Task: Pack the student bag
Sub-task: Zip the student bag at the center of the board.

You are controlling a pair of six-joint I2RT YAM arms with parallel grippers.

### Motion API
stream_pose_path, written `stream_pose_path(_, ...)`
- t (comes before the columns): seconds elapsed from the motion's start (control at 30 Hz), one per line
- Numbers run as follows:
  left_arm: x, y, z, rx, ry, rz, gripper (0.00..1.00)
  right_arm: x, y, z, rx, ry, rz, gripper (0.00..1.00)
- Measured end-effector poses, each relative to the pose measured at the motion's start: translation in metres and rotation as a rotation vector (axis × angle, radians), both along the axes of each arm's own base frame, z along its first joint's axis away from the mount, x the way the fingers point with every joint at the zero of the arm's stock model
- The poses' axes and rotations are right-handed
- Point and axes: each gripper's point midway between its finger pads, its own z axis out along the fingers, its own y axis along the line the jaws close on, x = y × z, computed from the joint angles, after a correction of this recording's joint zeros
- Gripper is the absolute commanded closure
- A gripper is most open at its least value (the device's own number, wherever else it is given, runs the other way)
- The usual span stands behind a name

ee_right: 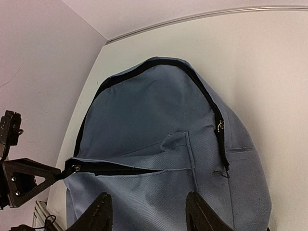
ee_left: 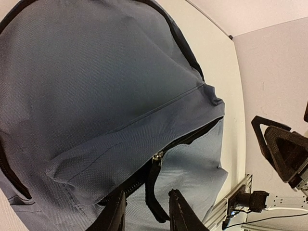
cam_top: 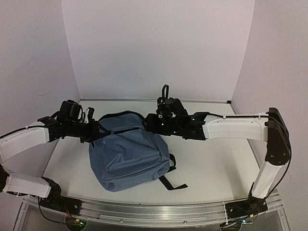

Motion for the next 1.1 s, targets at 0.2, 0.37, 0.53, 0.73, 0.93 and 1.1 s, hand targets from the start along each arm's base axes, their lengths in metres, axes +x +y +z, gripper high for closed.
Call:
stream_pose_path(0.2, 0.004, -0.003, -0.001, -0.001, 0.004, -0.003, 0.98, -0.002, 0.001, -0.001, -0.015, -0.004, 0.011, 0.46)
stream_pose_path(0.37, 0.004, -0.003, -0.001, -0.003, 0.005, -0.008, 1.00, 0.004, 0.009, -0.008, -0.061, -0.009, 0.028, 0.39)
stream_pose_path(0.53, 0.004, -0.002, 0.001, -0.004, 0.000, 0.001, 1.00, 0.003, 0.019, -0.026, -0.115, 0.005, 0.083, 0.41)
stream_pose_path(0.73, 0.004, 0.001, 0.010, -0.008, -0.031, 0.019, 1.00, -0.004, 0.027, -0.049, -0.158, 0.039, 0.153, 0.53)
stream_pose_path(0.93, 0.005, 0.002, 0.011, -0.006, -0.032, 0.026, 1.00, -0.004, 0.034, -0.065, -0.191, 0.050, 0.174, 0.84)
stream_pose_path(1.1, 0.004, 0.003, 0.009, 0.000, -0.023, 0.031, 1.00, -0.001, 0.034, -0.068, -0.204, 0.044, 0.148, 1.00)
